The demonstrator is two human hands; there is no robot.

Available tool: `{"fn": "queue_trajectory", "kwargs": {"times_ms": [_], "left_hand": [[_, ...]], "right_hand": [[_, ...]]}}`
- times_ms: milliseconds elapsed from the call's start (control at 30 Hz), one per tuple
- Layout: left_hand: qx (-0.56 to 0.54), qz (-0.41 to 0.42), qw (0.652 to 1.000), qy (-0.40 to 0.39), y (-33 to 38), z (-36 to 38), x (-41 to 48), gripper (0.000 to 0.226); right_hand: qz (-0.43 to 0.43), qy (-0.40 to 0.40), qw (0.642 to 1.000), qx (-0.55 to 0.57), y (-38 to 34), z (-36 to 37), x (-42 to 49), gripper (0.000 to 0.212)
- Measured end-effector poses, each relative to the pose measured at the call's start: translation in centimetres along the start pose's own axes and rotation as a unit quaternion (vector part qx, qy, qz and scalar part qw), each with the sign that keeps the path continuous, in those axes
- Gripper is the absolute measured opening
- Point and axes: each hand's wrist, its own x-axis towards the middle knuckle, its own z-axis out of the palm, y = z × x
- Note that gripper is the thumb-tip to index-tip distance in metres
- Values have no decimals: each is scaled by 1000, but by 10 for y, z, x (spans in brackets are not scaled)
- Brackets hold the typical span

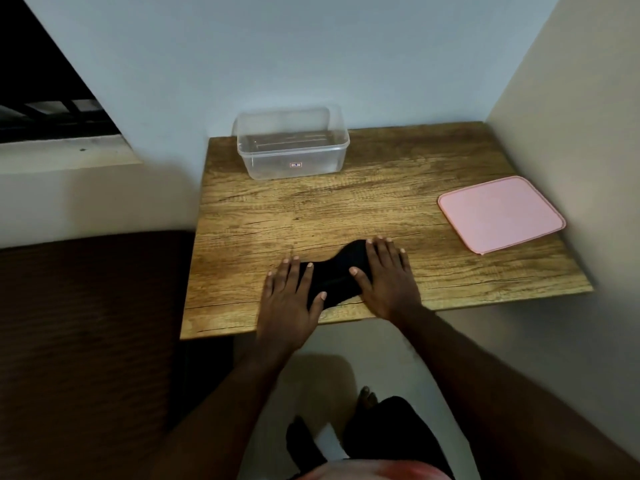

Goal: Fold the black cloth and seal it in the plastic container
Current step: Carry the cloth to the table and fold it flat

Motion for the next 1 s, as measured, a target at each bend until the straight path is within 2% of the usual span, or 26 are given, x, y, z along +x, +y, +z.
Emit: {"fn": "queue_trajectory", "kwargs": {"times_ms": [100, 167, 233, 400, 500, 667, 767, 833, 867, 933, 1000], "left_hand": [[6, 5, 1000, -4, -1, 0, 1, 67], [3, 5, 1000, -7, -1, -2, 1, 68], [0, 3, 1000, -6, 0, -2, 1, 68], [-9, -2, 1000, -6, 0, 0, 1, 69], [-12, 0, 1000, -8, -1, -1, 1, 69], [-76, 0, 997, -4, -5, -10, 1, 71], [-143, -30, 989, 19, -9, -17, 0, 69], [-157, -38, 986, 40, -12, -22, 2, 65], [-159, -36, 985, 49, -12, -23, 3, 63], [-166, -29, 984, 56, -13, -25, 4, 63], [-170, -36, 984, 35, -14, -22, 0, 68]], "right_hand": [[44, 92, 992, 76, 3, 1, -7, 63], [83, 158, 973, 145, 5, -1, -10, 53], [110, 182, 957, 199, 5, -3, -10, 51], [114, 188, 953, 211, 9, -2, -9, 31], [144, 187, 944, 229, 12, -3, -3, 28], [132, 180, 945, 240, 17, -20, 11, 18], [156, 166, 928, 295, 16, -29, 22, 22], [184, 190, 902, 340, 9, -36, 26, 31], [187, 209, 901, 330, 4, -38, 24, 33], [128, 235, 922, 279, -10, -36, 13, 31], [1, 193, 954, 230, -30, -23, -7, 33]]}}
